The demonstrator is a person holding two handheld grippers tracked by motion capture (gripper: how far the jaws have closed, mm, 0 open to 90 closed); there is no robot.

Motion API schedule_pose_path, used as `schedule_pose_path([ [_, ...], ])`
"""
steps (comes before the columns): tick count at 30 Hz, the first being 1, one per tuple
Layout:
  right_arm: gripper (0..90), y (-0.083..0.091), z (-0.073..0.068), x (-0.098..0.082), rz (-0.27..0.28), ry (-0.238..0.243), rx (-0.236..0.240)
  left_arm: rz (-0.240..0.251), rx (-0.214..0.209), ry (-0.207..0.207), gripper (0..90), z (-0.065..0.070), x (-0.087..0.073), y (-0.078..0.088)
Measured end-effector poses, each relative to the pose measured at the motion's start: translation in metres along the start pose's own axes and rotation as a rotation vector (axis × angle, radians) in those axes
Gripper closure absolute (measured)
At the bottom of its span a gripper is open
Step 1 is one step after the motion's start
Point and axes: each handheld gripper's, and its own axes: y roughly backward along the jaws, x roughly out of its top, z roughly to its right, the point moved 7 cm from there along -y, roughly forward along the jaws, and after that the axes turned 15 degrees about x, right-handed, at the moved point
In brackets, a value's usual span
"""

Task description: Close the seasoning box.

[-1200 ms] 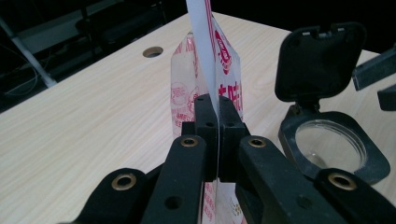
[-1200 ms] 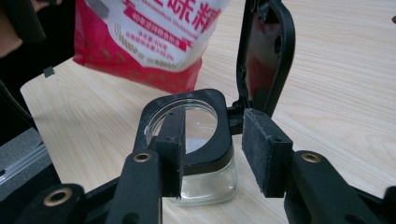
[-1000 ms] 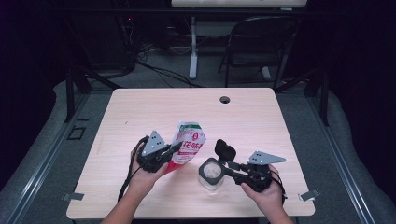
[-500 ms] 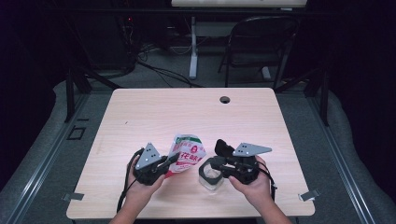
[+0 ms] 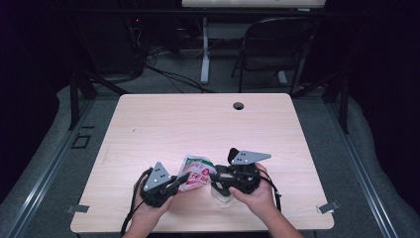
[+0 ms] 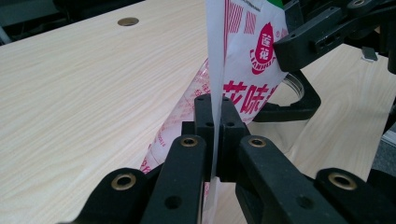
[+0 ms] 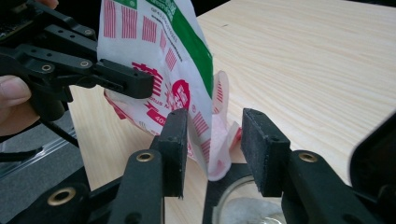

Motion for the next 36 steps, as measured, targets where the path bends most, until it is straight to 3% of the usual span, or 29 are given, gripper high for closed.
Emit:
schedule_pose_path([
  [8, 65.1, -0.011, -0.005, -0.006, -0.039, 0.007, 0.027, -0.019, -0.012, -0.003, 90.0, 0.004, -0.006, 0.000],
  [18, 86.6, -0.016, -0.006, -0.014, -0.087, -0.021, 0.071, -0.051, -0.025, -0.018, 90.0, 0.010, -0.016, -0.003],
  [25, 89.2, -0.017, -0.006, -0.016, -0.104, -0.032, 0.078, -0.070, -0.027, -0.038, 90.0, 0.015, -0.023, -0.003],
  [32, 90.0, -0.018, -0.005, -0.015, -0.101, -0.031, 0.080, -0.064, -0.029, -0.022, 87.7, 0.014, -0.024, -0.003],
  [36, 90.0, -0.019, -0.005, -0.014, -0.099, -0.028, 0.079, -0.058, -0.023, -0.016, 81.9, 0.012, -0.025, -0.003],
])
